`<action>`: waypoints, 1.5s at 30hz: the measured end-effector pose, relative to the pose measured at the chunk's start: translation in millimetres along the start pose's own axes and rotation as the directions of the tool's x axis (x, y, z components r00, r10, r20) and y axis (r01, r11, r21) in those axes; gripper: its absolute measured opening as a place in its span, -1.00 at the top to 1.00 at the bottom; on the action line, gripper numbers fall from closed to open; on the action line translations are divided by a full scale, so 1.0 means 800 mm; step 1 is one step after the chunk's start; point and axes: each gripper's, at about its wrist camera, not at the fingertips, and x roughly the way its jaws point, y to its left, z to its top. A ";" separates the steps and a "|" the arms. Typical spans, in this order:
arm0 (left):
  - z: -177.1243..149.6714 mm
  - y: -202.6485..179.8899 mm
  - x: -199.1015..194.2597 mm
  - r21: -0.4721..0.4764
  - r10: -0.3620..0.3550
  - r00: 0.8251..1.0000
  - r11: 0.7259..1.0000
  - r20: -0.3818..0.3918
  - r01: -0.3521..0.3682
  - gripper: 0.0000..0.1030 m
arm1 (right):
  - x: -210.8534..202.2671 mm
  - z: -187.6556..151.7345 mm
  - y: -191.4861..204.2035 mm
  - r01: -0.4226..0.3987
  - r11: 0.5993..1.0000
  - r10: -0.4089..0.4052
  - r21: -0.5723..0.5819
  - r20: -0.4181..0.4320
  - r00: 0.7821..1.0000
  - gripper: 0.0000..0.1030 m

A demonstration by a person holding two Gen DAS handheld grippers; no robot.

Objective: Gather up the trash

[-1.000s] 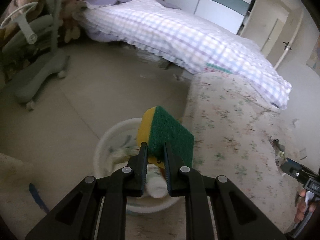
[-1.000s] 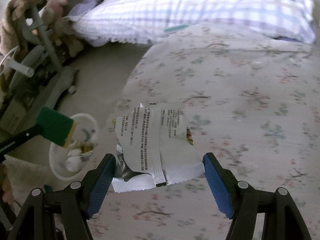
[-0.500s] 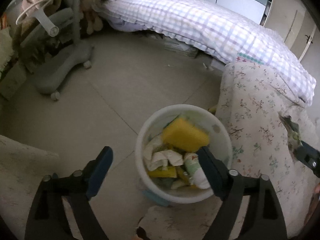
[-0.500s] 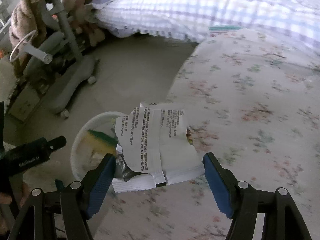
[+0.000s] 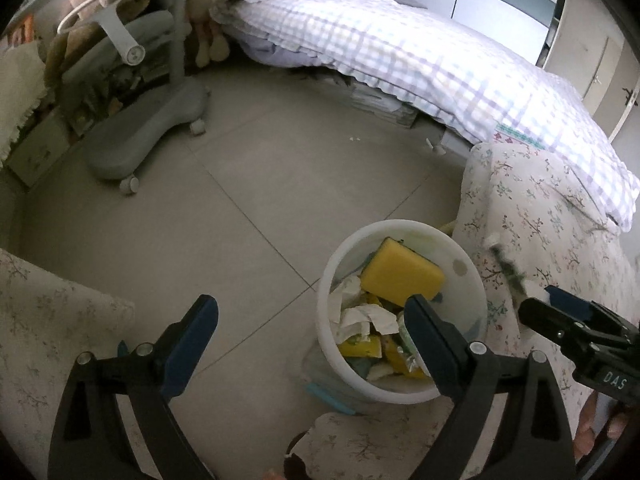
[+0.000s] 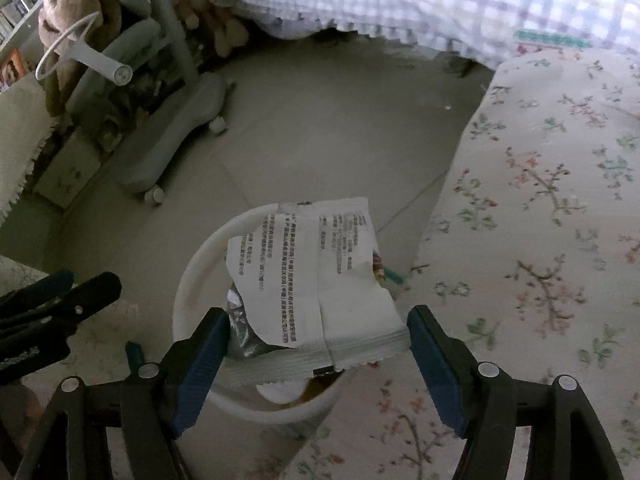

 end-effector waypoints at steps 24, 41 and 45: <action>-0.079 -0.118 -0.113 0.165 -0.113 0.990 0.981 0.084 0.098 -0.85 | -0.178 -0.085 -0.067 0.243 0.959 -0.261 0.145 0.125 0.957 -0.77; -0.171 -0.189 -0.173 0.246 -0.140 0.969 0.965 0.203 0.088 -0.85 | -0.268 -0.220 -0.085 0.407 0.876 -0.465 0.258 0.237 0.853 -0.82; -0.176 -0.197 -0.172 0.267 -0.148 0.969 0.959 0.199 0.092 -0.85 | -0.268 -0.225 -0.087 0.450 0.859 -0.504 0.243 0.256 0.825 -0.82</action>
